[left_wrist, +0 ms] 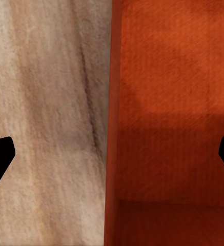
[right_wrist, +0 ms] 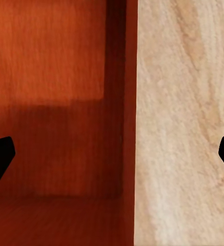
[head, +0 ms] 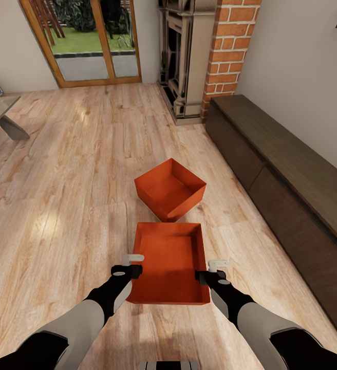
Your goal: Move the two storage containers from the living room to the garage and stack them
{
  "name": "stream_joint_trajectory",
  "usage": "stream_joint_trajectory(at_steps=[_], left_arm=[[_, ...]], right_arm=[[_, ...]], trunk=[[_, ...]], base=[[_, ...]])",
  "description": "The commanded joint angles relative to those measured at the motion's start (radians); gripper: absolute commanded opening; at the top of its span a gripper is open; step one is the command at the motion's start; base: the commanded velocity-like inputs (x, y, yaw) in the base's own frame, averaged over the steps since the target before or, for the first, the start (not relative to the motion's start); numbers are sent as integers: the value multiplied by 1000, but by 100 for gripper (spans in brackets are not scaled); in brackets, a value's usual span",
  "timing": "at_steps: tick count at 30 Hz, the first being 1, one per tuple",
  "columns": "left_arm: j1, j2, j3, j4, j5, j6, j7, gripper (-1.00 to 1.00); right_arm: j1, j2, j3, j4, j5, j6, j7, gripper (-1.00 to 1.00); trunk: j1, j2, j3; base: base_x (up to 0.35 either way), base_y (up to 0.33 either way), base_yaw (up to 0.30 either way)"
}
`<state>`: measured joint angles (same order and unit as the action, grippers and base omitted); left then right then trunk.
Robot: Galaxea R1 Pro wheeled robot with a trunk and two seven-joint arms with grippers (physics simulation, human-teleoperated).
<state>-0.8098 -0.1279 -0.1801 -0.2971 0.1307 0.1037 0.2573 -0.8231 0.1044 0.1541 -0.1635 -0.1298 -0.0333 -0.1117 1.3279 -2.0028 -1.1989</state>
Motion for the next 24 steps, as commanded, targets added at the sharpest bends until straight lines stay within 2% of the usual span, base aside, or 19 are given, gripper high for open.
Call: stream_joint_trajectory(at_steps=[1, 16, 24], left_arm=[[0, 1, -9, -2, 10, 5, 7, 100], [0, 1, -8, -2, 10, 5, 7, 100], [0, 1, -7, -2, 10, 5, 7, 100]], right_arm=[[-1, 0, 9, 1, -10, -3, -5, 100], [-1, -6, 10, 1, -1, -6, -5, 100], [-1, -3, 10, 1, -4, -7, -5, 100]], trunk=[[0, 0, -1], [0, 0, -1], [31, -56, -26]], base=[[0, 0, 0], [0, 0, 0], [0, 0, 0]])
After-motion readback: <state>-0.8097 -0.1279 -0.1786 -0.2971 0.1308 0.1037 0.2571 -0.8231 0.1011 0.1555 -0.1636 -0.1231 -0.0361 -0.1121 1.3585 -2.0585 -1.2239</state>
